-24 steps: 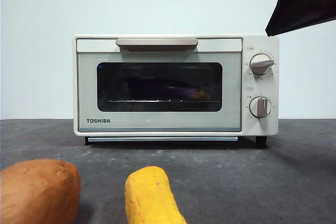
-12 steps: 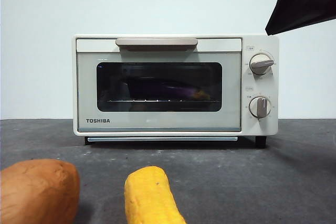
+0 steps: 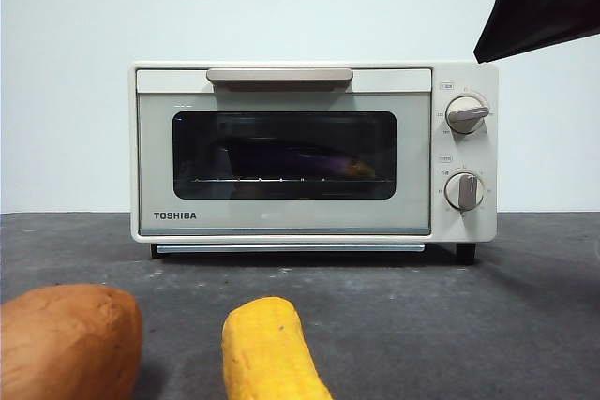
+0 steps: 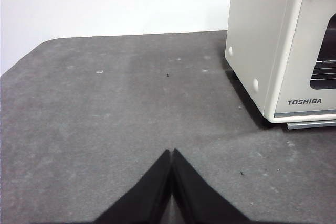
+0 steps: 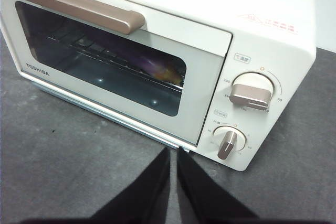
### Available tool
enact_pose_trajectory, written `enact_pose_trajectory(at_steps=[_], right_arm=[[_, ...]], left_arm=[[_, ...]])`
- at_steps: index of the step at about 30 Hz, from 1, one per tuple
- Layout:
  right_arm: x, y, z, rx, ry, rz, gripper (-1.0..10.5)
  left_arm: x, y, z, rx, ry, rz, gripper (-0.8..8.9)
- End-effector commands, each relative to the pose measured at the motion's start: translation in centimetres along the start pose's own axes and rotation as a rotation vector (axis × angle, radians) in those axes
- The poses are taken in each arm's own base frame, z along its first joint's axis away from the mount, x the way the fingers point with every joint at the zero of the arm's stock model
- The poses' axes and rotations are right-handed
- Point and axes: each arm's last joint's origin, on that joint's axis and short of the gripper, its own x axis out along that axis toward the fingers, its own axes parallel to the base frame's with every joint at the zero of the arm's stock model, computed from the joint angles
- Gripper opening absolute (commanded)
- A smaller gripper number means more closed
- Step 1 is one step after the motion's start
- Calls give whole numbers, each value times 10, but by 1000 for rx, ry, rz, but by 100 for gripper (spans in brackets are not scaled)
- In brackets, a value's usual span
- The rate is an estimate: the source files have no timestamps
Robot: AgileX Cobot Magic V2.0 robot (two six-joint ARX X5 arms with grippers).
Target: Take the eggplant from the table,put the eggplant in the oven
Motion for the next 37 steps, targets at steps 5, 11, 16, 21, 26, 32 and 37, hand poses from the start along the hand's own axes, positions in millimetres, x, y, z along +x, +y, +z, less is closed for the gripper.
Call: enact_pose_trajectory(at_steps=[5,11,16,21,26,32,37], right_arm=[[-17,-12,5,-121,-31,-33,4],[-38,-48,7,-44,-134,-193,4],[-51,-75,-8,12,-191,-281,4],[-54,-90,-35,39,-205,-307,4],[-48,-94,-70,87,-170,-270,4],[-40,-91,-104,112,-136,-265,4],[-37,-89,-120,125,-136,-261,4]], left_arm=[[3,0,-8,13,12,-2,8],[3,0,-8,13,12,-2,8],[3,0,-8,13,12,-2,8],[3,0,-8,13,12,-2,8],[3,0,-8,13,12,-2,8],[3,0,-8,13,12,-2,8],[3,0,-8,13,12,-2,8]])
